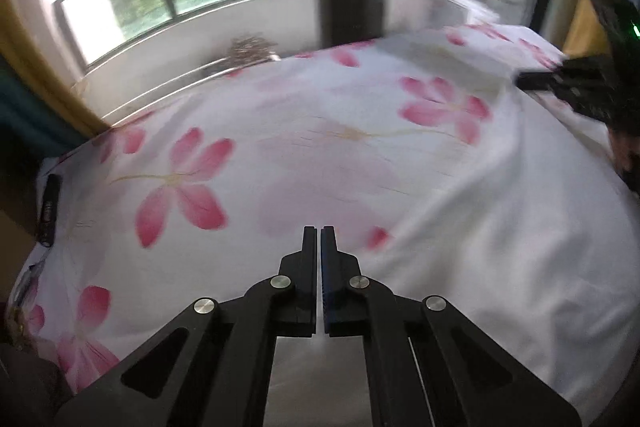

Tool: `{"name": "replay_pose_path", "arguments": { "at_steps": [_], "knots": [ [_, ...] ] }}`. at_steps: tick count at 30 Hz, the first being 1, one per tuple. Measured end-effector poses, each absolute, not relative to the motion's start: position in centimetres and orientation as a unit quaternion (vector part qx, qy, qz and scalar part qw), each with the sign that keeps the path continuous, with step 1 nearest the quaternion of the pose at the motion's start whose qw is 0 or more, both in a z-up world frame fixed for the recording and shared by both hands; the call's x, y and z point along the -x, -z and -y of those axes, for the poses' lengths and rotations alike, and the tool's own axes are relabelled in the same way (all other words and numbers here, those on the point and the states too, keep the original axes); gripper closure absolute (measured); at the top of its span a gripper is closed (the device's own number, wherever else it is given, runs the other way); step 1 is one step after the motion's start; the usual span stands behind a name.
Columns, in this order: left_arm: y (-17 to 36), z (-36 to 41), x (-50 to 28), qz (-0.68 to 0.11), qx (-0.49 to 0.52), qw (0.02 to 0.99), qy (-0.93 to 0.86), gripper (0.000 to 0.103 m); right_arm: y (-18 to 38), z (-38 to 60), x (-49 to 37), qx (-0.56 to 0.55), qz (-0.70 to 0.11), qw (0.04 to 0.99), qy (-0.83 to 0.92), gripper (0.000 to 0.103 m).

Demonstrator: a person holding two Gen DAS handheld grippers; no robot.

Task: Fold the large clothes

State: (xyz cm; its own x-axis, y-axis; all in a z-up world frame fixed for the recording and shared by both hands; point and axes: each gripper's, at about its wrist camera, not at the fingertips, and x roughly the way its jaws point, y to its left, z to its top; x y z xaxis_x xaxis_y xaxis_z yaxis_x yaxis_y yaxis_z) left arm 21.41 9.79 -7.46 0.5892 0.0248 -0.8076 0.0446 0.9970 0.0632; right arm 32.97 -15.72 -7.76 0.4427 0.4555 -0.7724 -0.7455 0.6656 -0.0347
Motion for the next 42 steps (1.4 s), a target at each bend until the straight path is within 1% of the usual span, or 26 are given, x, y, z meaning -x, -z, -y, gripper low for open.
{"name": "replay_pose_path", "arguments": {
  "at_steps": [2,3,4,5,6,7,8,9,11,15,20,25,27,29,32,36,40,42],
  "knots": [
    [7.5,-11.1,-22.0,-0.458,-0.037,0.888,-0.025,0.101,8.4,15.7,-33.5,0.195,-0.395,0.829,-0.346,0.097],
    [7.1,-11.6,-21.9,-0.455,-0.032,0.889,-0.031,0.101,8.4,16.0,-33.7,0.195,-0.393,0.833,-0.336,0.087],
    [6.5,-12.1,-21.6,-0.449,-0.025,0.893,-0.030,0.101,8.1,16.3,-33.7,0.193,-0.389,0.838,-0.331,0.070],
    [5.8,-12.5,-21.2,-0.442,-0.019,0.896,-0.026,0.100,7.8,16.6,-33.8,0.190,-0.385,0.843,-0.326,0.059],
    [5.2,-12.8,-20.7,-0.435,-0.017,0.900,-0.025,0.099,7.2,17.3,-33.8,0.182,-0.375,0.852,-0.318,0.041],
    [4.7,-13.0,-20.4,-0.429,-0.014,0.903,-0.028,0.096,6.6,17.9,-33.8,0.177,-0.367,0.859,-0.311,0.036],
    [4.0,-13.4,-19.6,-0.422,-0.010,0.906,-0.033,0.085,6.0,18.6,-33.8,0.171,-0.361,0.864,-0.305,0.036],
    [3.5,-13.8,-19.2,-0.418,-0.005,0.908,-0.036,0.067,5.3,19.5,-33.9,0.168,-0.357,0.870,-0.296,0.036],
    [2.8,-14.2,-18.0,-0.409,0.004,0.912,-0.040,0.051,4.3,20.7,-33.8,0.167,-0.350,0.878,-0.280,0.036],
    [2.6,-14.1,-15.1,-0.408,0.024,0.913,-0.003,0.050,3.2,24.7,-32.9,0.170,-0.349,0.887,-0.248,0.036],
    [5.8,-13.4,-14.4,-0.456,-0.020,0.889,-0.015,0.048,3.8,30.2,-32.2,0.168,-0.371,0.892,-0.197,0.036],
    [7.8,-13.6,-15.2,-0.480,-0.057,0.874,-0.055,0.048,5.4,36.0,-32.1,0.158,-0.407,0.889,-0.136,0.036],
    [7.9,-13.6,-15.5,-0.474,-0.074,0.875,-0.069,0.048,6.3,37.6,-32.3,0.150,-0.429,0.882,-0.124,0.036],
    [8.0,-13.9,-15.9,-0.470,-0.069,0.877,-0.074,0.050,6.8,38.7,-32.4,0.146,-0.437,0.881,-0.111,0.036],
    [8.2,-14.2,-16.3,-0.463,-0.047,0.883,-0.064,0.098,7.7,39.9,-32.9,0.134,-0.445,0.879,-0.112,0.036],
    [8.1,-14.7,-16.2,-0.446,-0.032,0.889,-0.103,0.098,9.4,40.8,-34.4,0.095,-0.463,0.874,-0.115,0.036],
    [8.3,-16.0,-16.1,-0.447,-0.001,0.885,-0.129,0.098,9.6,40.7,-35.7,0.082,-0.450,0.882,-0.112,0.036],
    [8.3,-16.3,-16.2,-0.446,0.009,0.885,-0.134,0.096,9.7,40.8,-36.5,0.076,-0.449,0.885,-0.096,0.036]
  ]
}}
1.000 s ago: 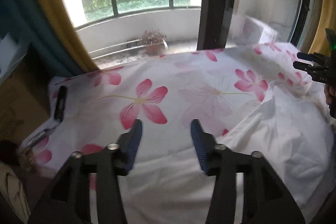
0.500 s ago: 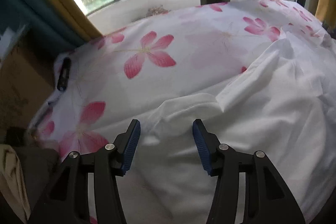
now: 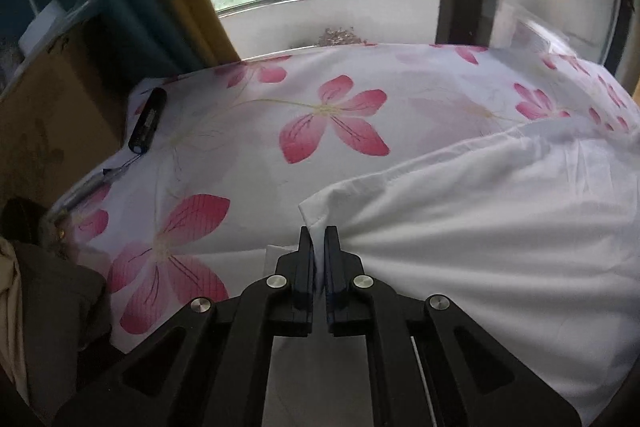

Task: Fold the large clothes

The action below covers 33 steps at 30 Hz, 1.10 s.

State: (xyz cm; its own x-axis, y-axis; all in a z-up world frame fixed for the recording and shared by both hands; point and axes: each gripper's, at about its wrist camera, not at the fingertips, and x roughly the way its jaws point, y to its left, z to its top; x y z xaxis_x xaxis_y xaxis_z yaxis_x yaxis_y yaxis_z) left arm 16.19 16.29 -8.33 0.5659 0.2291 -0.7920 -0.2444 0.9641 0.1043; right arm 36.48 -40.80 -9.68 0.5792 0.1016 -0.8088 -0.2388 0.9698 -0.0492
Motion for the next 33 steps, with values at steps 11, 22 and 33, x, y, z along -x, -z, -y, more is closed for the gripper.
{"name": "replay_pose_path", "arguments": {
  "at_steps": [11,22,33],
  "knots": [
    [4.7,-12.4,-17.6,-0.428,-0.011,0.899,-0.091,0.064,6.8,36.7,-34.3,0.137,-0.409,0.892,-0.132,0.036],
    [8.4,-8.4,-18.9,-0.473,0.002,0.880,-0.039,0.064,10.0,31.9,-33.9,0.152,-0.448,0.861,-0.189,0.036],
    [8.4,-9.7,-17.4,-0.460,0.018,0.884,-0.081,0.064,9.4,35.2,-32.9,0.104,-0.457,0.875,-0.120,0.036]
  ]
}}
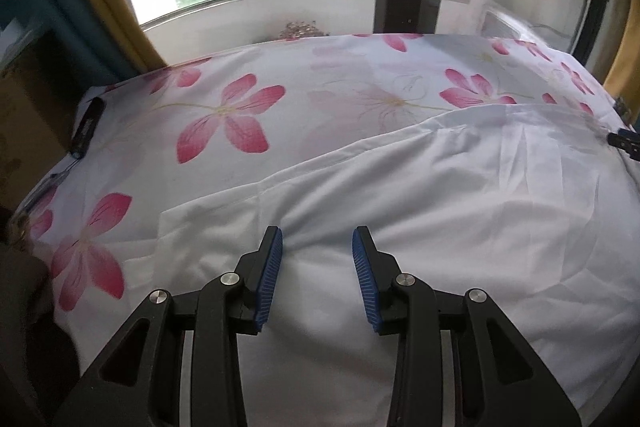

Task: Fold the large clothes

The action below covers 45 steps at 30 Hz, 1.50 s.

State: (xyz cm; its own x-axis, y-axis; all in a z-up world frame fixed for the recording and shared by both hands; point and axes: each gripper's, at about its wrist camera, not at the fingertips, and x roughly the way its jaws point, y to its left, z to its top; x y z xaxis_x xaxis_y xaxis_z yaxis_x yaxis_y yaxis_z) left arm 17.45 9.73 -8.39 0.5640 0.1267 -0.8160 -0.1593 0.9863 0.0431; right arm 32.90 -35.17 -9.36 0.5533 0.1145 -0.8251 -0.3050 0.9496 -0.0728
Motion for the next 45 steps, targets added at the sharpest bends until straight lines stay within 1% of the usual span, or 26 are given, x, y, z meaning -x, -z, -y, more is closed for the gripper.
{"name": "replay_pose_path", "arguments": {
  "at_steps": [3,8,19,26,36,45],
  "knots": [
    [7.6,-9.9,-16.4,-0.449,0.030,0.889,-0.080,0.064,8.6,35.9,-32.0,0.080,-0.454,0.879,-0.123,0.036],
    [6.9,-10.2,-13.9,-0.435,0.056,0.895,-0.082,0.064,7.7,36.1,-30.1,0.075,-0.448,0.882,-0.124,0.036],
    [7.8,-10.0,-9.1,-0.440,0.103,0.887,-0.096,0.064,7.0,36.3,-26.4,0.069,-0.444,0.884,-0.129,0.036],
    [8.1,-9.4,-7.0,-0.442,0.091,0.887,-0.099,0.064,7.2,36.3,-24.0,0.072,-0.448,0.882,-0.131,0.036],
    [8.1,-8.5,-5.2,-0.443,0.066,0.887,-0.110,0.064,9.3,38.0,-20.8,0.059,-0.466,0.876,-0.110,0.036],
    [8.1,-8.1,-4.3,-0.438,0.056,0.889,-0.119,0.064,9.3,39.5,-18.9,0.057,-0.456,0.882,-0.104,0.036]
  ]
}}
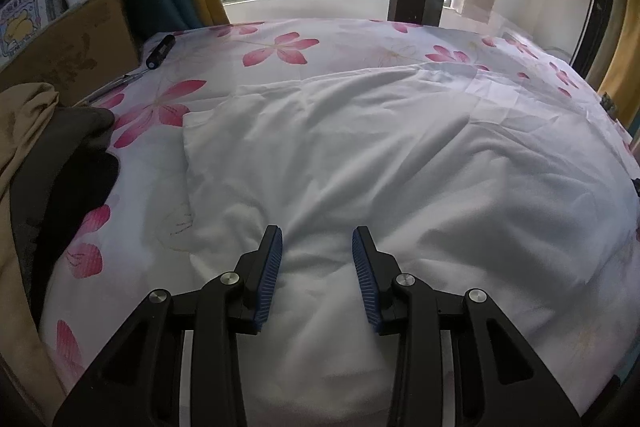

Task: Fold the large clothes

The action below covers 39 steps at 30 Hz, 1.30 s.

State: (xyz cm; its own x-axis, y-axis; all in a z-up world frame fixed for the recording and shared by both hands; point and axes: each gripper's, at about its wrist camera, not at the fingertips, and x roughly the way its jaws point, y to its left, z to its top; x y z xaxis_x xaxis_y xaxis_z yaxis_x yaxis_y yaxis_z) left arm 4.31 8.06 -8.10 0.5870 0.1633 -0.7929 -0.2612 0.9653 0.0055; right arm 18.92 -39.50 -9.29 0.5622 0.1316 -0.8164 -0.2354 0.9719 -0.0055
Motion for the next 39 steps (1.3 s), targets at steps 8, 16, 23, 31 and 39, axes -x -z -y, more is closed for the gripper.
{"name": "replay_pose_path", "arguments": {
  "at_steps": [8,16,23,31,39],
  "knots": [
    [7.9,-7.9,-3.0,-0.440,0.064,0.886,-0.133,0.064,9.1,40.4,-17.8,0.055,-0.452,0.884,-0.102,0.036],
    [5.4,-6.7,-0.7,-0.393,0.087,0.909,-0.112,0.064,7.9,42.1,-15.4,0.022,-0.445,0.890,-0.094,0.029],
    [4.0,-3.8,-0.6,-0.373,0.080,0.923,-0.056,0.064,6.6,42.4,-13.1,-0.011,-0.437,0.894,-0.100,0.022],
    [5.1,-1.6,-0.5,-0.387,0.069,0.919,-0.010,0.064,6.7,40.8,-10.8,-0.016,-0.434,0.895,-0.102,0.021],
    [5.1,-0.8,-1.4,-0.395,0.051,0.917,-0.001,0.064,8.4,38.1,-10.1,0.009,-0.447,0.888,-0.110,0.021]
  ]
}}
